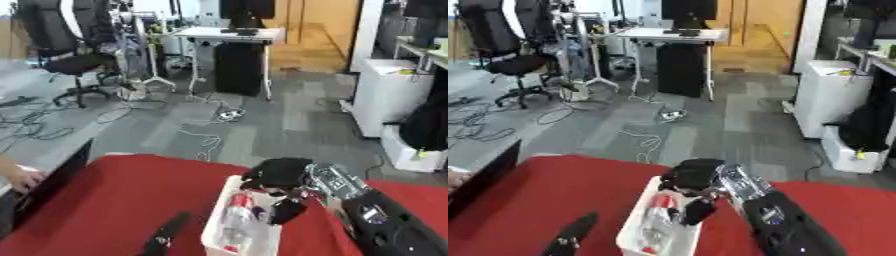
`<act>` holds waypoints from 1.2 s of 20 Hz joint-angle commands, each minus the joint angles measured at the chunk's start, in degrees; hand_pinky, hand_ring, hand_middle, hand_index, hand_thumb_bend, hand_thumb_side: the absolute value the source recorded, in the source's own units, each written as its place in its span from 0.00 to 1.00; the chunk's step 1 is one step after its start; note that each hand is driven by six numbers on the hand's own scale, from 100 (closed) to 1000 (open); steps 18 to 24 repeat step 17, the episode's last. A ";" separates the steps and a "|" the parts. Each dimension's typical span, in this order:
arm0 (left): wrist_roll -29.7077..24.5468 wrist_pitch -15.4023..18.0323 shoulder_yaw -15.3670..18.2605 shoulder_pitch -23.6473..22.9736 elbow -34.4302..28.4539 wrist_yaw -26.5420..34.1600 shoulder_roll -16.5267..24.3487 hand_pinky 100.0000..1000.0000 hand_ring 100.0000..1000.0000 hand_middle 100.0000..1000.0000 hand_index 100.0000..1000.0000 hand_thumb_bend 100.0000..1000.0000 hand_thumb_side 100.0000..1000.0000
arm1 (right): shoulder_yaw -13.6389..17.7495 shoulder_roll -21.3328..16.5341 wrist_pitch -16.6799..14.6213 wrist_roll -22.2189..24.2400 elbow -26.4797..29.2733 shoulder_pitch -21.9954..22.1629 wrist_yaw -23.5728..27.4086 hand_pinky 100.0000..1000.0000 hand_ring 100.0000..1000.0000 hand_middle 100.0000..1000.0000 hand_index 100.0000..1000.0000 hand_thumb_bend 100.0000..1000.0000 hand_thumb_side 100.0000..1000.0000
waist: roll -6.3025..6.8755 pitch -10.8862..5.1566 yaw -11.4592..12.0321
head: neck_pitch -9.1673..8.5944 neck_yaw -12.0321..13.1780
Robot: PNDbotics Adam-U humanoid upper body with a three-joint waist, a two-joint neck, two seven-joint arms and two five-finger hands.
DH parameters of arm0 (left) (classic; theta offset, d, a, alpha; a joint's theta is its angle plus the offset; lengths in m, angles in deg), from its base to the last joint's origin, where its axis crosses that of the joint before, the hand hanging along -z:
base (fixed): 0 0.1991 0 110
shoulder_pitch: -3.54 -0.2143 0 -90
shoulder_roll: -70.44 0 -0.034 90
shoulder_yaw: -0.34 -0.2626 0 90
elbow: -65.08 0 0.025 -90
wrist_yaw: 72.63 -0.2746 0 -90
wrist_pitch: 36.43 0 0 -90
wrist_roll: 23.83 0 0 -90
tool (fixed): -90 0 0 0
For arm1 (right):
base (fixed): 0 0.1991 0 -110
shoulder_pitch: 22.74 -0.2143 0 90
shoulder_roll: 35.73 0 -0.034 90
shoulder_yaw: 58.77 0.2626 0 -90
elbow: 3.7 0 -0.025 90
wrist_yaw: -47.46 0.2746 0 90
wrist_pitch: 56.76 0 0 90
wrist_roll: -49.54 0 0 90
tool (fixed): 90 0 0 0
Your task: Pick up objects on the table and place them in the box.
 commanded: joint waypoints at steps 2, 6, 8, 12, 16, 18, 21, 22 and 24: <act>0.10 -0.02 0.36 0.09 -0.92 -0.18 0.25 1.00 0.98 0.91 0.97 0.54 0.85 | 0.30 -1.43 -0.02 0.42 1.49 -1.35 0.28 1.00 1.00 1.00 1.00 0.06 0.82 | 0.46 -0.86 -0.25 | -0.10 -0.09; 0.21 -0.05 0.49 -0.09 -0.94 -0.28 0.32 1.00 0.98 0.91 0.97 0.54 0.85 | -0.08 -3.02 -0.18 -0.43 3.55 -1.62 1.70 0.77 0.89 1.00 1.00 0.03 0.80 | 0.50 -0.88 -0.72 | 0.06 -0.08; 0.32 -0.08 0.59 -0.17 -1.00 -0.34 0.35 1.00 0.98 0.91 0.97 0.54 0.85 | -0.55 -4.60 0.03 -3.76 6.35 -1.40 4.33 0.62 0.76 0.85 0.94 0.00 0.77 | 0.50 -0.85 -1.06 | 0.19 0.07; 0.63 -0.45 0.71 0.14 -1.22 -0.37 0.30 1.00 0.98 0.91 0.96 0.45 0.87 | -2.14 -9.43 3.98 -12.41 14.89 1.92 14.51 0.50 0.64 0.76 0.81 0.00 0.74 | 0.57 -0.54 -1.72 | 0.44 0.33; 0.78 -0.61 0.52 1.71 -1.58 -0.13 0.02 0.98 0.97 0.91 0.96 0.44 0.87 | -1.53 -14.67 13.19 -18.25 26.51 8.94 27.45 0.49 0.64 0.74 0.81 0.00 0.78 | 0.67 -0.05 -1.89 | 0.14 0.31; 0.78 -0.64 0.48 2.21 -1.62 -0.04 -0.13 0.98 0.97 0.91 0.96 0.44 0.87 | -0.93 -15.56 15.80 -19.75 29.51 10.97 30.63 0.49 0.64 0.74 0.81 0.00 0.78 | 0.73 0.03 -1.96 | 0.00 0.37; 0.78 -0.64 0.48 2.21 -1.62 -0.04 -0.13 0.98 0.97 0.91 0.96 0.44 0.87 | -0.93 -15.56 15.80 -19.75 29.51 10.97 30.63 0.49 0.64 0.74 0.81 0.00 0.78 | 0.73 0.03 -1.96 | 0.00 0.37; 0.78 -0.64 0.48 2.21 -1.62 -0.04 -0.13 0.98 0.97 0.91 0.96 0.44 0.87 | -0.93 -15.56 15.80 -19.75 29.51 10.97 30.63 0.49 0.64 0.74 0.81 0.00 0.78 | 0.73 0.03 -1.96 | 0.00 0.37; 0.78 -0.64 0.48 2.21 -1.62 -0.04 -0.13 0.98 0.97 0.91 0.96 0.44 0.87 | -0.93 -15.56 15.80 -19.75 29.51 10.97 30.63 0.49 0.64 0.74 0.81 0.00 0.78 | 0.73 0.03 -1.96 | 0.00 0.37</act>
